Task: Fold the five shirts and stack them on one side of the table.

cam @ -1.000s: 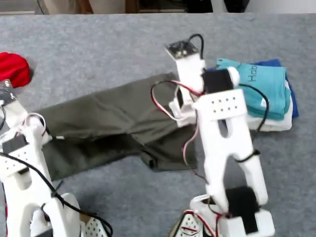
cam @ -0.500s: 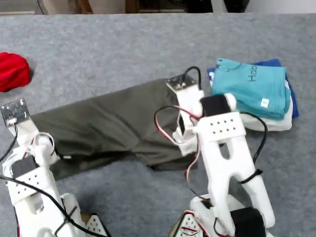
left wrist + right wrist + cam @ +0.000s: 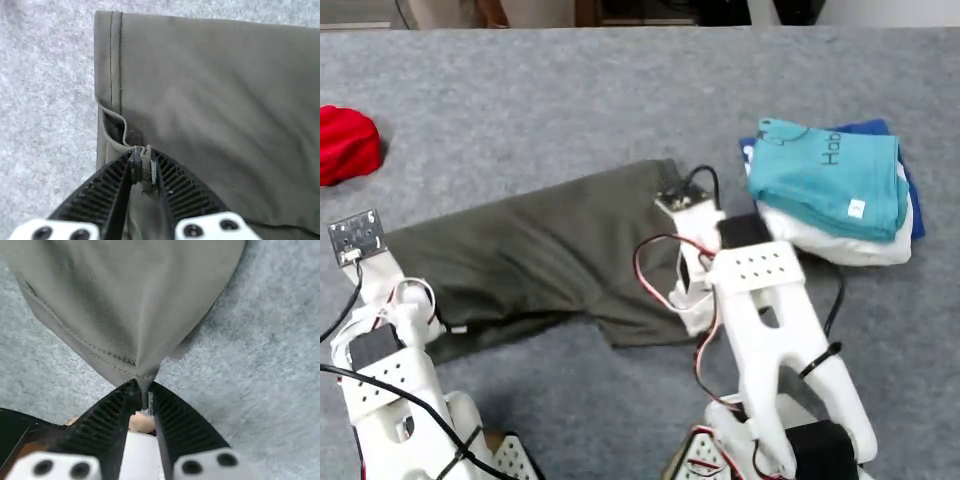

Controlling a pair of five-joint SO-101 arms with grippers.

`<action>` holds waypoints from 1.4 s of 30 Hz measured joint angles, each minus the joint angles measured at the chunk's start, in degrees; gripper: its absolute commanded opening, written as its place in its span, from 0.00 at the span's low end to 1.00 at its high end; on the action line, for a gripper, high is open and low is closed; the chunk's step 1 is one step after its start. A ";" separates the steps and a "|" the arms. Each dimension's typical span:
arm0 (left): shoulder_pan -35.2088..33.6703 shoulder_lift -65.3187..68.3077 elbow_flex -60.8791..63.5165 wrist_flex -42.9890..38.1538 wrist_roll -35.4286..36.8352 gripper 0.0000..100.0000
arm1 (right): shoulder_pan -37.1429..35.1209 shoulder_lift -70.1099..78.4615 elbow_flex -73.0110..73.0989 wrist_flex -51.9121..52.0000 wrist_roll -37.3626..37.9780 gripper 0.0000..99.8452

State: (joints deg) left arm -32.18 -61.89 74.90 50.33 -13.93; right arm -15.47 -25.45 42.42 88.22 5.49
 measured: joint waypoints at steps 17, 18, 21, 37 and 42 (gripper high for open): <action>-1.93 -0.53 -3.25 13.71 -14.68 0.27 | 1.49 0.00 -0.62 2.29 11.34 0.35; -2.55 -0.53 -4.92 14.33 -14.86 0.27 | 1.67 0.00 -1.67 2.64 11.69 0.30; -5.63 -0.53 -12.04 17.93 -16.09 0.24 | 1.76 0.00 -6.95 4.04 11.87 0.07; 0.88 8.53 -20.48 11.08 -7.91 0.02 | -5.98 24.62 -30.77 -12.22 0.44 0.00; 1.14 24.18 -17.05 -6.59 0.00 0.02 | -5.89 43.43 -42.99 -15.03 -3.87 0.00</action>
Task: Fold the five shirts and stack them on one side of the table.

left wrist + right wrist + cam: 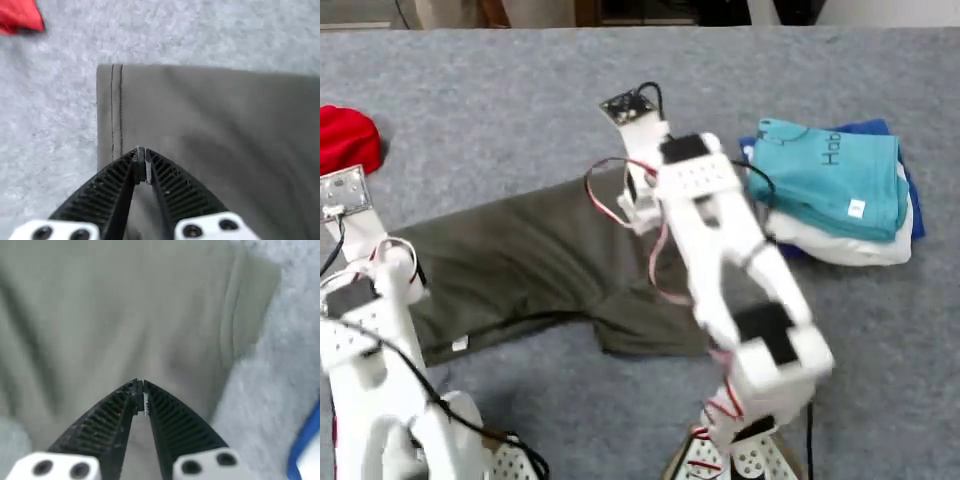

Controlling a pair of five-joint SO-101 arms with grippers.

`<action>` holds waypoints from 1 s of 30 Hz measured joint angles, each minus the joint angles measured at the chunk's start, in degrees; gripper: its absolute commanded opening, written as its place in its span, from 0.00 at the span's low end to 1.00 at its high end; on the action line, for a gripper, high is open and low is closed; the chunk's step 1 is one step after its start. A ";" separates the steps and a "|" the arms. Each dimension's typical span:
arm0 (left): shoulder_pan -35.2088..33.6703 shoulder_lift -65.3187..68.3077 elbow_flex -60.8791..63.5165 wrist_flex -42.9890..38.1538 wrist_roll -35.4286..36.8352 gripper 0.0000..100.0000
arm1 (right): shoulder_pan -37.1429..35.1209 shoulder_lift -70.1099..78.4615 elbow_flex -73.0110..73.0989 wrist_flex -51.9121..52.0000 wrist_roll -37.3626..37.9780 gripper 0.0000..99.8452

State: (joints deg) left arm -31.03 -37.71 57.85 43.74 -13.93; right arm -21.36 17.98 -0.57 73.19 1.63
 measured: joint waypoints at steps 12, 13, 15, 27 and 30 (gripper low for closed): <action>-4.31 15.82 1.23 -10.02 -7.03 0.02 | 9.49 20.04 -18.02 2.20 -0.53 0.00; -4.31 15.65 1.23 -10.11 -7.21 0.02 | 9.49 20.04 -19.16 3.60 -0.53 0.00; -4.31 13.98 1.32 -10.11 -7.47 0.02 | 9.23 19.96 -22.24 7.74 -0.53 0.00; -4.40 -19.69 2.37 10.20 -7.65 0.02 | 6.07 -0.26 -24.62 28.04 18.99 0.00; -4.92 -26.11 9.14 10.64 -7.74 0.02 | 4.84 -10.81 -12.22 28.04 31.12 0.00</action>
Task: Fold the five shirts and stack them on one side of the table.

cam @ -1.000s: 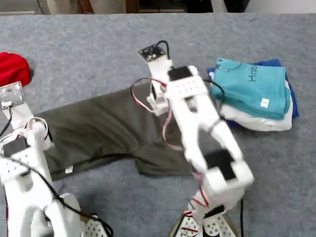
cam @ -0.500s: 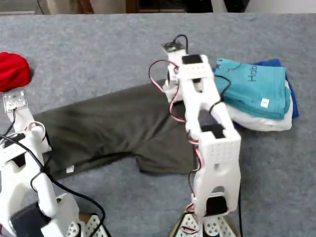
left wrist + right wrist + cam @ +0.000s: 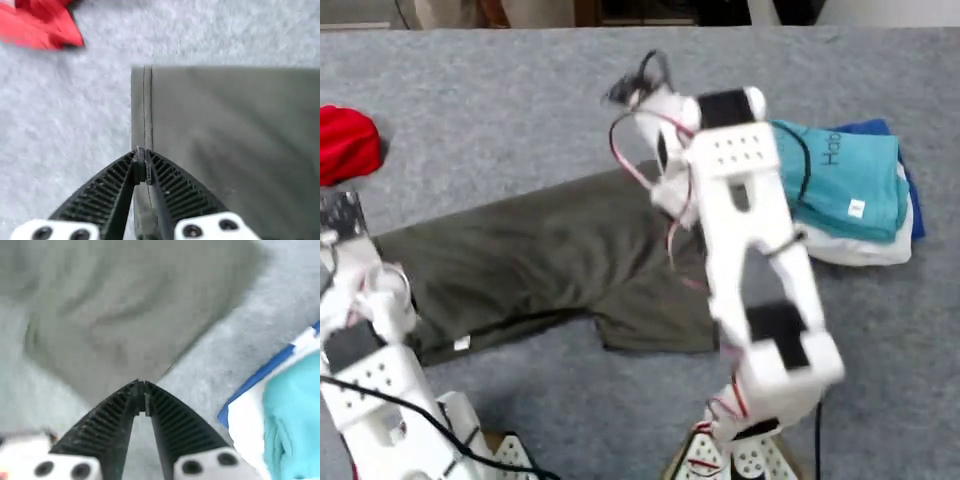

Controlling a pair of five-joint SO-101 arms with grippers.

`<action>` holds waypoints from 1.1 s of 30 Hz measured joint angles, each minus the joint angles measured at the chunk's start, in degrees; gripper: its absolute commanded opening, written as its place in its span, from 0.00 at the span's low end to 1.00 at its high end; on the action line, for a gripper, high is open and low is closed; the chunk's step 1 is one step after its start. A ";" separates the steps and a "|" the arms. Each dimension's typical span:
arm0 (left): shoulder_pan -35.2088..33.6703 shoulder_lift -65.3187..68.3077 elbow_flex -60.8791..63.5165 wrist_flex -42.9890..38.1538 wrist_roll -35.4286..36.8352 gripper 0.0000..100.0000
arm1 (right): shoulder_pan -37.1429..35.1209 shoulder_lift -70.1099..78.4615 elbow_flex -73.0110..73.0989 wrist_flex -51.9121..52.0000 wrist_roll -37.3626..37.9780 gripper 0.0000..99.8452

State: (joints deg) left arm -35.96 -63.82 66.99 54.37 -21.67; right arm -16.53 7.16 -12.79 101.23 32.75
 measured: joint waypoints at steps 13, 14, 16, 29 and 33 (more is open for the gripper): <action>-3.52 -13.01 22.95 -15.56 4.92 0.02 | -8.79 -36.75 55.91 -21.54 25.23 0.14; -4.13 -13.10 22.95 -15.65 5.01 0.02 | -10.11 -37.27 58.99 -22.86 25.41 0.18; -4.75 -13.27 23.30 -15.74 5.10 0.02 | -12.22 -37.54 64.35 -26.11 25.41 0.22; -3.78 -13.63 23.56 -15.74 5.54 0.02 | -17.58 -32.79 76.13 -40.53 25.41 0.18; -3.78 -13.63 23.56 -15.74 5.54 0.02 | -17.67 -29.63 76.04 -44.04 25.05 0.18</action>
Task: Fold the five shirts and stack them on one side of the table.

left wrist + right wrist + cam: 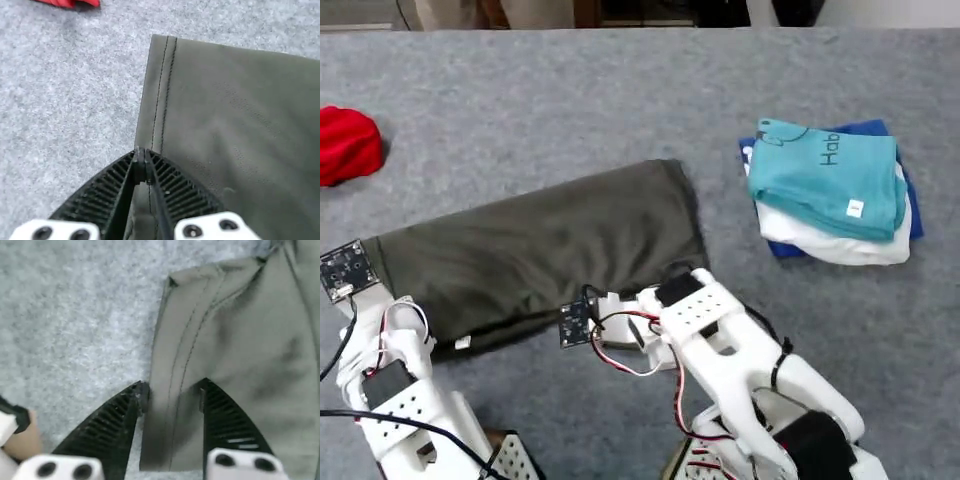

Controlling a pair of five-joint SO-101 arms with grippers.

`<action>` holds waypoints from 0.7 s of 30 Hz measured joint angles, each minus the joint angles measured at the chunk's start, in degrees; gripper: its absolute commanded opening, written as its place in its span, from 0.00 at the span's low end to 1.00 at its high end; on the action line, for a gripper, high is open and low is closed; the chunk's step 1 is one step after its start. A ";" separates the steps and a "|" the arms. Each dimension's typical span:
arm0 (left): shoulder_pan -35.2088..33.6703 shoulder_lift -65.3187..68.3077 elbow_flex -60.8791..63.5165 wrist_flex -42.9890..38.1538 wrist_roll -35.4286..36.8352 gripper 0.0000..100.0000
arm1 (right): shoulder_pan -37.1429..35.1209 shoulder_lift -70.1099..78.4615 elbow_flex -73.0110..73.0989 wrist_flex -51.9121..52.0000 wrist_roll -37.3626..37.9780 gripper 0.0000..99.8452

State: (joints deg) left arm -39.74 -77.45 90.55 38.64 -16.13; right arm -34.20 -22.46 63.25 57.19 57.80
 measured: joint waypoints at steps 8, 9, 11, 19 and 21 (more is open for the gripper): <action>0.00 0.00 0.00 0.00 0.00 0.02 | 0.00 5.45 -2.99 -0.97 0.00 0.18; 0.00 0.00 0.00 0.00 0.00 0.02 | 0.00 6.07 -3.43 -0.97 0.00 0.18; 0.00 0.00 0.00 0.00 0.00 0.02 | 0.00 6.95 -4.22 -0.97 0.00 0.16; 0.00 0.00 0.00 0.00 0.00 0.02 | 0.18 8.70 -6.15 -1.58 -0.18 0.00; 0.00 0.00 0.00 0.00 0.00 0.02 | 0.18 8.70 -6.15 -1.58 -0.18 0.00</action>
State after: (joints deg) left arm -39.74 -77.45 90.55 38.64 -16.13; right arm -34.02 -13.76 57.10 55.60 57.63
